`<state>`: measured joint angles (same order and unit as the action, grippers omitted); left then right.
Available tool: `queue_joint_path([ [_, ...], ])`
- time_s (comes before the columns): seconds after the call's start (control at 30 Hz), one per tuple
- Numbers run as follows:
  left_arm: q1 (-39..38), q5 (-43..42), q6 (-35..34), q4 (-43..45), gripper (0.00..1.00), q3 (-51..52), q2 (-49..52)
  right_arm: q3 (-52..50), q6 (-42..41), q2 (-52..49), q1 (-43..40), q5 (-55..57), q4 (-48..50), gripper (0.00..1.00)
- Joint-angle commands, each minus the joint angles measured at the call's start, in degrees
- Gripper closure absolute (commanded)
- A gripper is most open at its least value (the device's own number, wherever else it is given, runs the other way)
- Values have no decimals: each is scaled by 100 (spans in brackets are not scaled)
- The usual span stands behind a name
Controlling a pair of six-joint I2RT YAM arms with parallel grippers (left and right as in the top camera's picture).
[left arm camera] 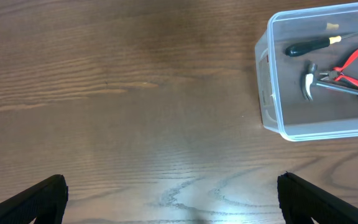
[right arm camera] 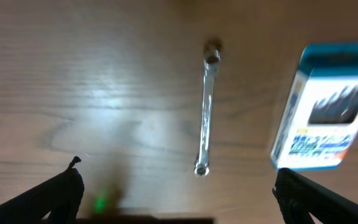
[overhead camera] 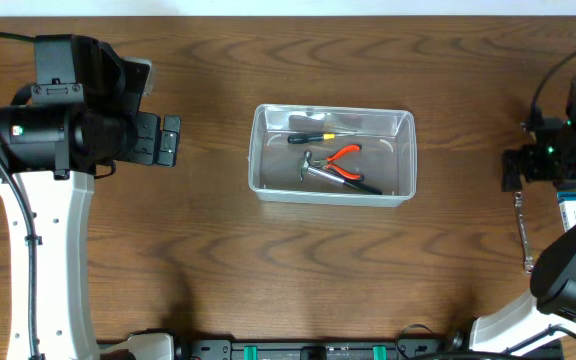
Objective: Pack container
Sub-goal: 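Lower the right gripper toward the silver wrench and align to grasp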
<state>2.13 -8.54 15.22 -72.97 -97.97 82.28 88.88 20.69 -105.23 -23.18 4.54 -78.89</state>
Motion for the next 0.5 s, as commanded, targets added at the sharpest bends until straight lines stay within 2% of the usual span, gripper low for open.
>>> queue_joint_path([
  [0.0,-22,68,-28,31,2,-35,-31,-299,-175,24,-153,-9,-81,1],
  [0.3,-22,66,-31,289,2,-35,-31,-1381,66,1257,-179,-404,308,1],
  [0.47,-22,66,-31,286,2,-35,-31,-1534,831,2184,-476,-678,643,1],
])
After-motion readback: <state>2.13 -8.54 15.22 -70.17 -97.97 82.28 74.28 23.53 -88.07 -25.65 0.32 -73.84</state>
